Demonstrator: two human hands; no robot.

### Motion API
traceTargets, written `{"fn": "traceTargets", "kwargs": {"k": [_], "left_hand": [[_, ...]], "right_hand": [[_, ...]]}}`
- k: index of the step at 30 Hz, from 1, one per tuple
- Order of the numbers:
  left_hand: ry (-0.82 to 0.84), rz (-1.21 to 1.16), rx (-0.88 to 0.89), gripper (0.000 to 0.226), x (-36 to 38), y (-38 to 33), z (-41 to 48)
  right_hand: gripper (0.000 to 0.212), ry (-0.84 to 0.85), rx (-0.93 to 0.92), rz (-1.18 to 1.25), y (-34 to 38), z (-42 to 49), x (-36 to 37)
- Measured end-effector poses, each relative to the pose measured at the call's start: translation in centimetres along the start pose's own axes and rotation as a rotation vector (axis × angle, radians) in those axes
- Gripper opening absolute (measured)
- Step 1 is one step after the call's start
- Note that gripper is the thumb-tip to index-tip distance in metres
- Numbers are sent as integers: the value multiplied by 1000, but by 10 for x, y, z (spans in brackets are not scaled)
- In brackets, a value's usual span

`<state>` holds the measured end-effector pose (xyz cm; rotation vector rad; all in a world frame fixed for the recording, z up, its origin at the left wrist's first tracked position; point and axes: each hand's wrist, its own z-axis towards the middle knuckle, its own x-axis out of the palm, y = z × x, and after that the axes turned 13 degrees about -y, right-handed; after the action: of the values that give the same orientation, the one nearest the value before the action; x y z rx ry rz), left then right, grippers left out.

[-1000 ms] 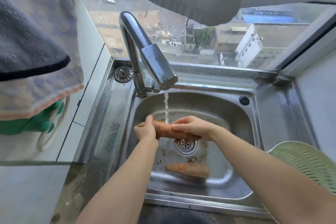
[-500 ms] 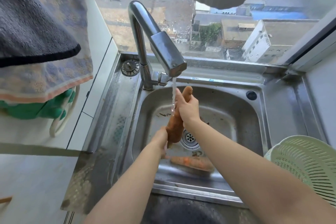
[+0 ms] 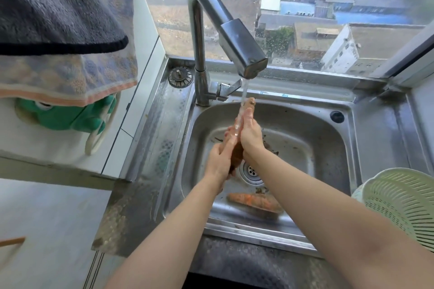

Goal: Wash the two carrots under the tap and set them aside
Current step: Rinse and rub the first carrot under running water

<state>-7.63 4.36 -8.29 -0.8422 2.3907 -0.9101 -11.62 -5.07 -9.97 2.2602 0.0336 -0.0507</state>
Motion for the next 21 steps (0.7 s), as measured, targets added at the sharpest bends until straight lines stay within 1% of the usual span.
{"fn": "traceTargets", "kwargs": {"k": [1,2,3,4,5,6,8,10,12,15,16,18,21], "left_hand": [[-36,25,15,57,-1,-1,2],[-54,42,-8,60,-4,-3,6],[-56,61,-52,61,-7,-4,9],[-45,85,-96,60,-10,-5,11],[-24,114,-126,58,-14,-5,11],[5,138,-140,56,-16,-3,11],[41,138,-159,61,-17,3,10],[53,89,-176,69,-15,8,9],[64,59,-190,68,-14,7,7],[128,49,-222,60,-21,7,6],[150,70,-217,58,-24,9,6],[183,92,-201,62,-26,12,8],[239,112,-196,76,-20,16,6]], "right_hand": [[51,38,3,17,-2,-2,-2],[43,89,3,35,-5,-4,-5],[35,141,-16,30,-9,-5,-7],[33,174,-37,29,-10,-8,-8],[35,179,-59,25,-11,-10,-8],[33,147,-63,32,-12,-10,-5],[30,44,-24,50,-9,-12,1],[41,-12,24,73,-8,-14,5],[45,24,21,66,-8,-16,3],[32,160,-45,115,-8,-15,-4],[30,176,-52,139,-7,-15,-4],[25,159,-50,149,-2,-16,-4],[54,127,-43,37,6,-23,-1]]}}
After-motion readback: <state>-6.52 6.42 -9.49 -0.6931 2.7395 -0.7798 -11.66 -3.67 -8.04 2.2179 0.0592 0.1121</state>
